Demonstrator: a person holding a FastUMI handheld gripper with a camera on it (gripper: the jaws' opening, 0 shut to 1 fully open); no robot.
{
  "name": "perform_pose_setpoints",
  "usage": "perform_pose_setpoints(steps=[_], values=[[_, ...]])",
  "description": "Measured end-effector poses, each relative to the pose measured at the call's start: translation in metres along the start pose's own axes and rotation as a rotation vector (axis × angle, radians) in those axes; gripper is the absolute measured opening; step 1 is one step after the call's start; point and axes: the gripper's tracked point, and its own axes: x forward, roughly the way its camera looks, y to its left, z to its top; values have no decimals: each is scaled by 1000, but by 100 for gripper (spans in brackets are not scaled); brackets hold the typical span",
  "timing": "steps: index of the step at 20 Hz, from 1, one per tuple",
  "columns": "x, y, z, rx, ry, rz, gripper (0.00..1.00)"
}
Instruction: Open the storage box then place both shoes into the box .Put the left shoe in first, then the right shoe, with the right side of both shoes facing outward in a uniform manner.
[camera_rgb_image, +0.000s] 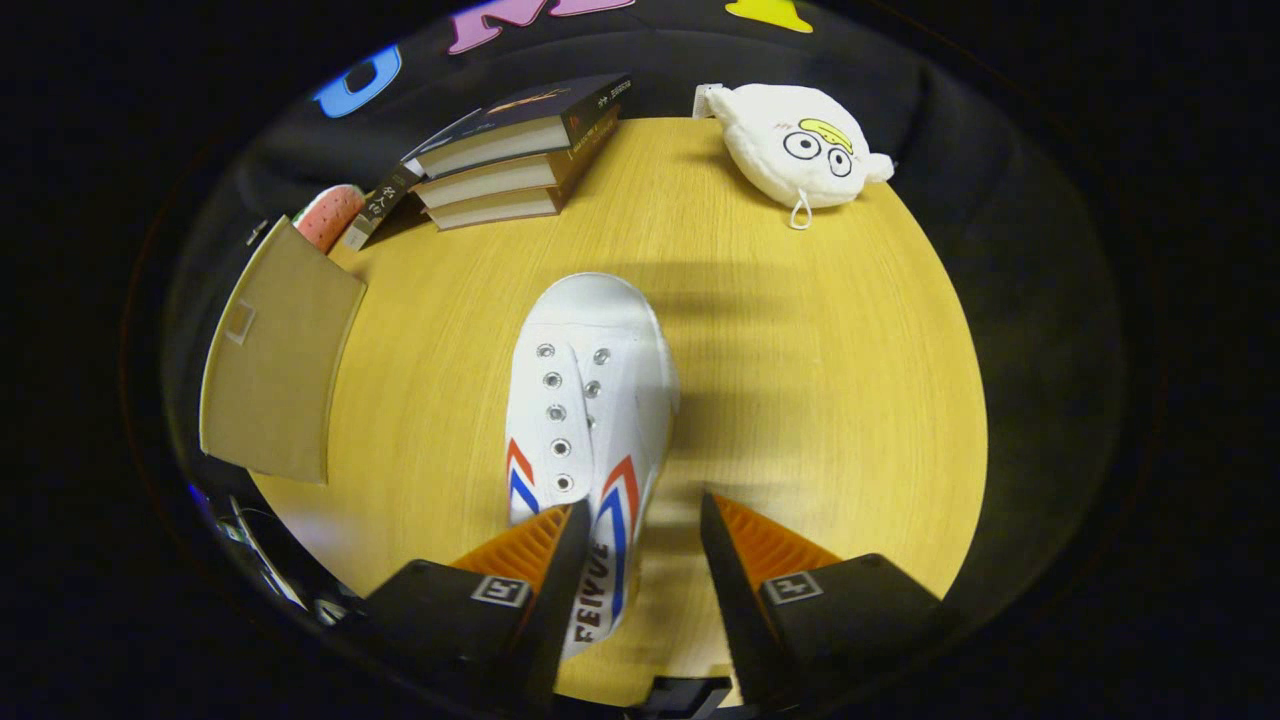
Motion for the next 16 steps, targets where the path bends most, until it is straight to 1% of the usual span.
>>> perform_pose_setpoints(steps=[1,7,8,9,11,12,13,16], values=[[2,2,0,17,-2,20,47],[2,1,2,53,-22,70,26],[5,-2,5,70,-31,73,21],[1,-2,2,87,-45,78,13],[-1,-5,4,122,-70,87,8],[0,-2,4,158,-74,100,8],[-4,1,-1,191,-72,127,5],[-13,8,1,275,-89,156,5]])
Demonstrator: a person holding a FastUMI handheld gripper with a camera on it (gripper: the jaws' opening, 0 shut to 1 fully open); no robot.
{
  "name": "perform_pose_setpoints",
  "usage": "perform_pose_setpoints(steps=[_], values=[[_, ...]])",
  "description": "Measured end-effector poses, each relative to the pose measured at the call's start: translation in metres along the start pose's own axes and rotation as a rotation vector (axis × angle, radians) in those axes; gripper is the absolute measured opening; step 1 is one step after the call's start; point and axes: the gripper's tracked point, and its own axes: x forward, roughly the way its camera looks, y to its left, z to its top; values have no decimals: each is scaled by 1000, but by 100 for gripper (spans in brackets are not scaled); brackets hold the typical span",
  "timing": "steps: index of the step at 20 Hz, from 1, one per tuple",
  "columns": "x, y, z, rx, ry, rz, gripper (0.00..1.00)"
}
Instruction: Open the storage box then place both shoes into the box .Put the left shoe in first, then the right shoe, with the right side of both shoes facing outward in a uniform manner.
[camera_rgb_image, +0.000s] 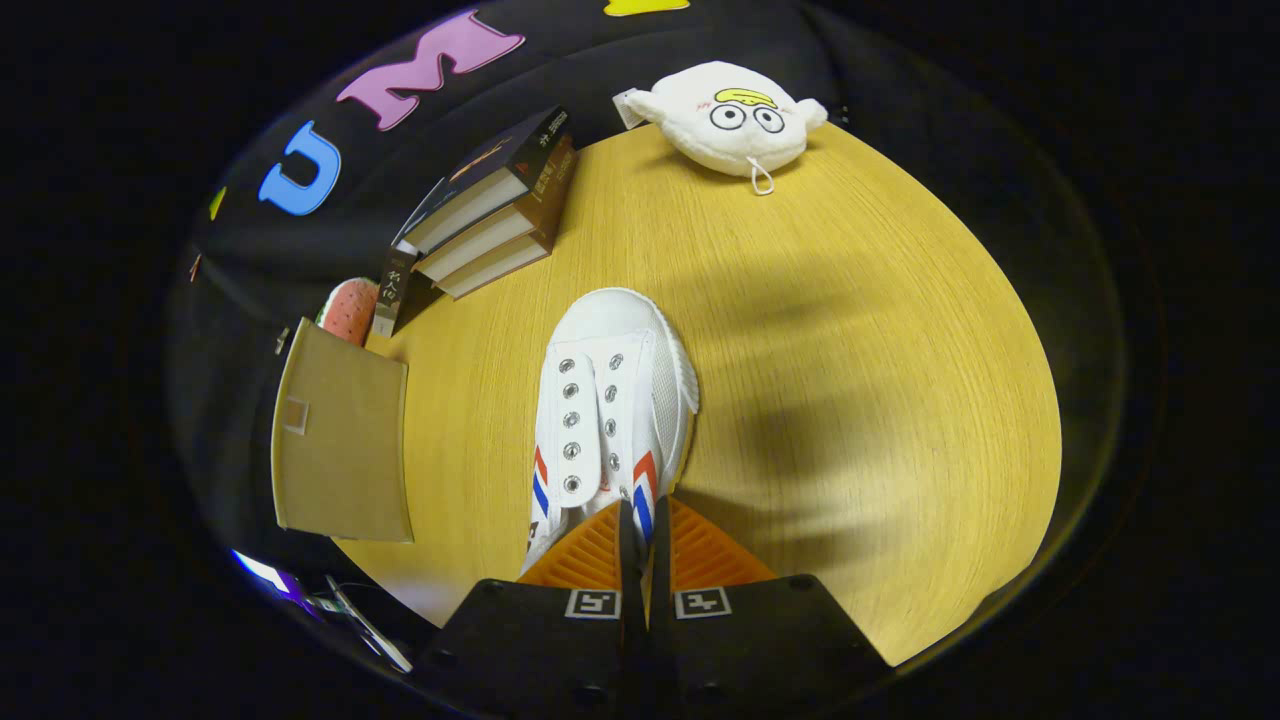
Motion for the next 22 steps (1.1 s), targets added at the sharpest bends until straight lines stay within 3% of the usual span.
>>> perform_pose_setpoints(steps=[7,13,15,19,22], values=[[-22,16,4,103,-40,57,5],[-2,-6,-8,28,-55,-119,5],[4,-2,-9,-17,-45,-123,18],[0,2,-7,-46,-23,-82,23],[3,-7,-5,-76,-5,-92,33]])
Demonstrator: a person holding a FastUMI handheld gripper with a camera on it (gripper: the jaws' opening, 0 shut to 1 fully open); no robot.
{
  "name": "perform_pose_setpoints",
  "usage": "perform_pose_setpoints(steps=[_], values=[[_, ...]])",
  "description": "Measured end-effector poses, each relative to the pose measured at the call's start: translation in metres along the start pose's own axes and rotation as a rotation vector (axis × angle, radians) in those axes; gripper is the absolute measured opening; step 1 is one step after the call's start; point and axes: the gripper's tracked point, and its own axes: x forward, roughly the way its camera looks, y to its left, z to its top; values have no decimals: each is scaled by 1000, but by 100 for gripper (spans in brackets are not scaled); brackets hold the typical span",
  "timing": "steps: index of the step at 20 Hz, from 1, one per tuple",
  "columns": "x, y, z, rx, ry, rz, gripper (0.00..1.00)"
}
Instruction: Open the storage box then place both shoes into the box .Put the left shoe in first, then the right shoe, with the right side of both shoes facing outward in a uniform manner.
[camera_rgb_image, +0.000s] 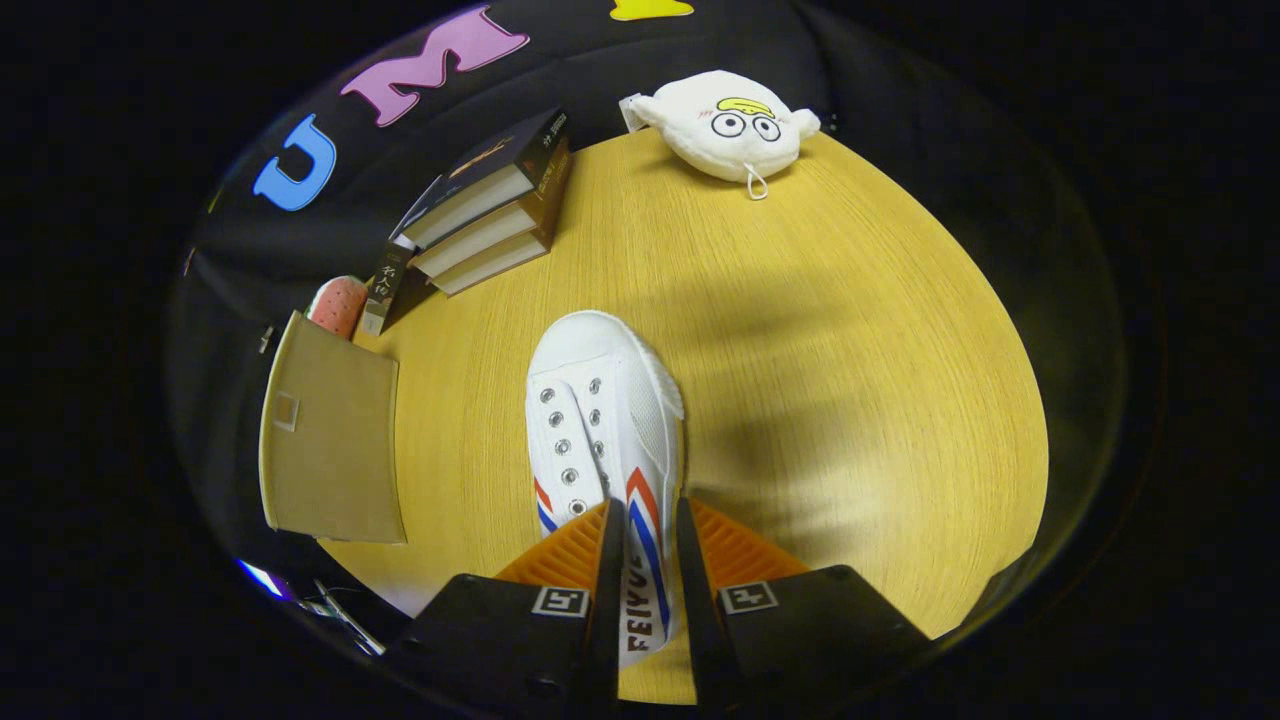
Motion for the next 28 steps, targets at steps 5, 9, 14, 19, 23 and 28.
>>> perform_pose_setpoints(steps=[5,9,14,19,23,28], values=[[18,7,0,-10,30,54,48],[13,2,3,82,40,117,25],[7,7,3,98,7,137,9],[-11,31,-2,212,18,232,8],[-46,62,11,263,11,316,8],[-95,122,39,224,-1,407,8]])
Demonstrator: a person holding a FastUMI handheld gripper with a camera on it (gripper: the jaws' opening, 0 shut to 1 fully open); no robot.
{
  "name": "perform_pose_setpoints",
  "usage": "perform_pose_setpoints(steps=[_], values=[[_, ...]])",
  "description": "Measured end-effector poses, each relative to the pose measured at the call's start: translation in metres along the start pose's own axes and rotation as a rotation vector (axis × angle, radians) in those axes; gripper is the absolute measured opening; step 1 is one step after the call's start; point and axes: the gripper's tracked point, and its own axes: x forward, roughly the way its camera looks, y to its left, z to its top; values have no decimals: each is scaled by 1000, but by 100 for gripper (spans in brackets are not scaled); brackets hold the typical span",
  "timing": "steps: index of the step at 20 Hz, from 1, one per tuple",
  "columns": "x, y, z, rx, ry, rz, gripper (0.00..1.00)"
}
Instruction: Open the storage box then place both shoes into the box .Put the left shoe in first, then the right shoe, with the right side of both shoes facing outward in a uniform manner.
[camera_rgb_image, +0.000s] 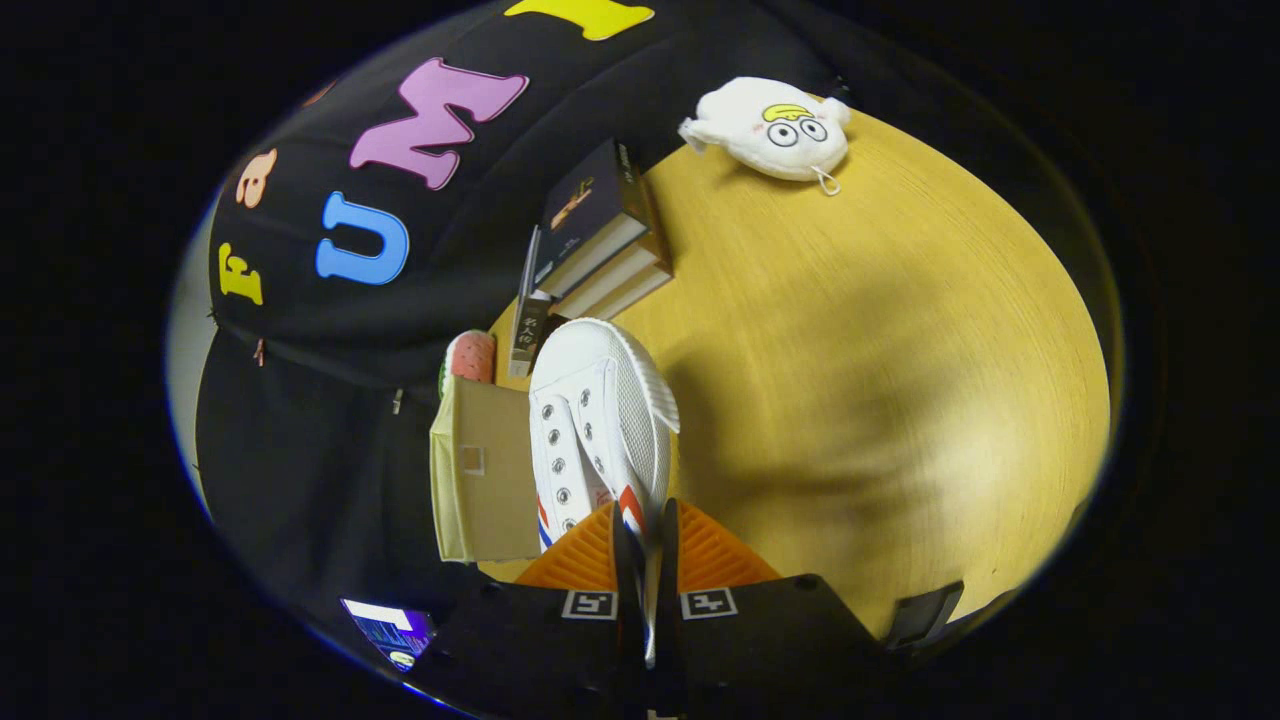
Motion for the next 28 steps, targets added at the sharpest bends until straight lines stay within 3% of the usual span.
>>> perform_pose_setpoints(steps=[7,15,23,28], values=[[13,121,0,-25,15,77,8],[87,219,-37,-50,6,41,8],[153,205,-68,-84,18,-183,8],[163,207,-68,-76,8,-221,11]])
